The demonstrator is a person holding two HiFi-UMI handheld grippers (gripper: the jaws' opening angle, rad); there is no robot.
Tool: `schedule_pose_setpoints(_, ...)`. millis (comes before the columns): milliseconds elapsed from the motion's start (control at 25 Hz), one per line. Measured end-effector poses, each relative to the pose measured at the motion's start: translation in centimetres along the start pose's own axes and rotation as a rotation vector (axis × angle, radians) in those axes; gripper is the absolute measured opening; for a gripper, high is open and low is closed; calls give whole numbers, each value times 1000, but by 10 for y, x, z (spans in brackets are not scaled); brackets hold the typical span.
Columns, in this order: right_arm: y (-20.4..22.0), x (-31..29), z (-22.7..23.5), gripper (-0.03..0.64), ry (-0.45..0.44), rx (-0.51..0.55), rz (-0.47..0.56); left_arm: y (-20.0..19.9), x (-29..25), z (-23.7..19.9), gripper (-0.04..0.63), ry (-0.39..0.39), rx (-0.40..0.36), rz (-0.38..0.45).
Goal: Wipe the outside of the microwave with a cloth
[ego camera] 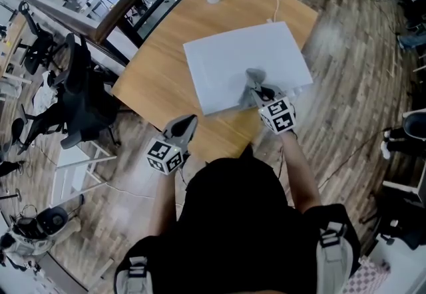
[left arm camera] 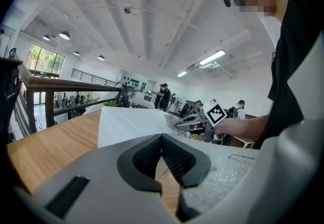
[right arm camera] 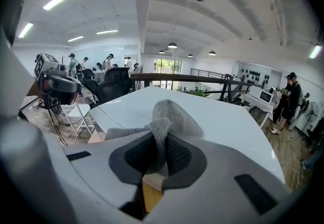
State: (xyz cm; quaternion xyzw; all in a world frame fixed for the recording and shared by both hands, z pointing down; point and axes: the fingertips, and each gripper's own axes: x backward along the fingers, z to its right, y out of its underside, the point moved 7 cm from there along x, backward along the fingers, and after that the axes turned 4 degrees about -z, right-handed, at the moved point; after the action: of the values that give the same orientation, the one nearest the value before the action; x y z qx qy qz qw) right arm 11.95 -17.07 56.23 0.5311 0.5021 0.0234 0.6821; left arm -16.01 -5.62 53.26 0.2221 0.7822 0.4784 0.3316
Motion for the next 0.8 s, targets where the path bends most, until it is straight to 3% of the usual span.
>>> schedule_pose_setpoints(800,43,38,114,32,169,-57,-52,3,5,10,2,-41,-1,3)
